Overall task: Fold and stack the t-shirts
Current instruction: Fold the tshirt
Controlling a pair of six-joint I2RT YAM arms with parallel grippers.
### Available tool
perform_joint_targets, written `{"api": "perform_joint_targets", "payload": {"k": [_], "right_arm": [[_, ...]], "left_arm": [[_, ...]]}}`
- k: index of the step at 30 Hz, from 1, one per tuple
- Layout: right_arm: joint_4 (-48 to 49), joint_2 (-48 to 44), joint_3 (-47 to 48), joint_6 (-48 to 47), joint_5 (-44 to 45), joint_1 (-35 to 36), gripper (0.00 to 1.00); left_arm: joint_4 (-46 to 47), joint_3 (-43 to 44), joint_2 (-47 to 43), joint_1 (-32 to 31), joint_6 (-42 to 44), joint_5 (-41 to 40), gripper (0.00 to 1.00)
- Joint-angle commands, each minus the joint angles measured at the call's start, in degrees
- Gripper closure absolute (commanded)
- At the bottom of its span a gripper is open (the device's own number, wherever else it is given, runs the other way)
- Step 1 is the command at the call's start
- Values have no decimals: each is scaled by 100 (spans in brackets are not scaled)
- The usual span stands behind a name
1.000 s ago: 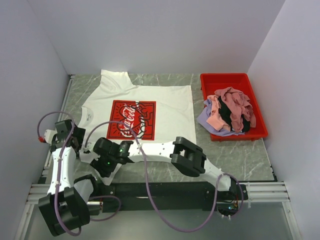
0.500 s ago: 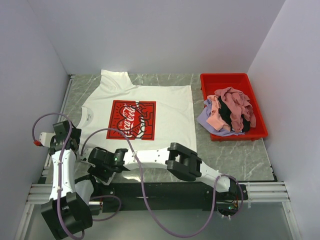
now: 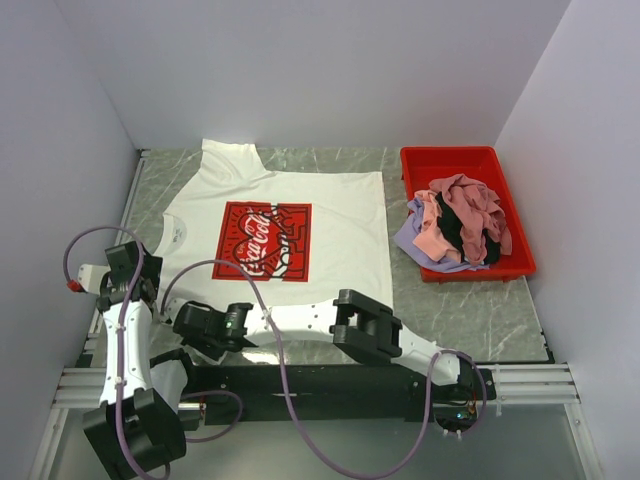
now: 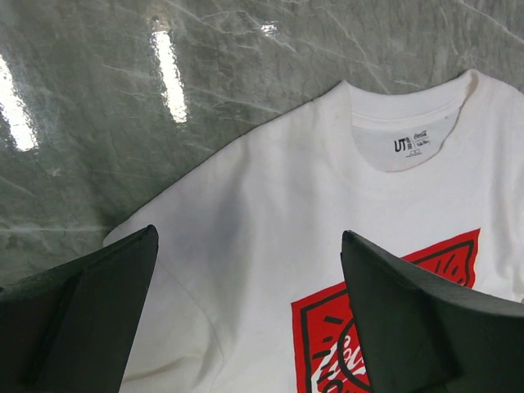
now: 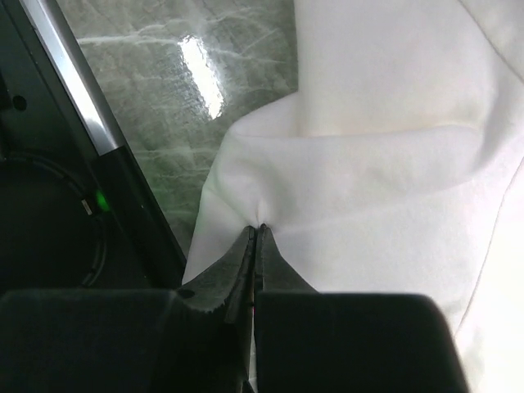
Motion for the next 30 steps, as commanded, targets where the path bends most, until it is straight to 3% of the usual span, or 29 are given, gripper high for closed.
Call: {"api": "perform_joint_targets", "payload": {"k": [1, 6, 14, 23, 30], "right_arm": [[-69, -336, -211, 212, -130, -255, 100], [362, -995, -554, 652, -937, -818, 100], [994, -1330, -1108, 1267, -2948, -2056, 100], [978, -1050, -994, 1637, -3497, -2928, 100], [890, -689, -810, 1882, -3514, -3166, 100]], "left_arm": [[144, 114, -170, 30, 105, 178, 1], [346, 43, -267, 30, 298, 679, 1], [654, -62, -276, 21, 808, 1662, 1], [1138, -299, 22, -233, 1213, 2841, 1], [988, -457, -3, -1224, 976, 2552, 0]]}}
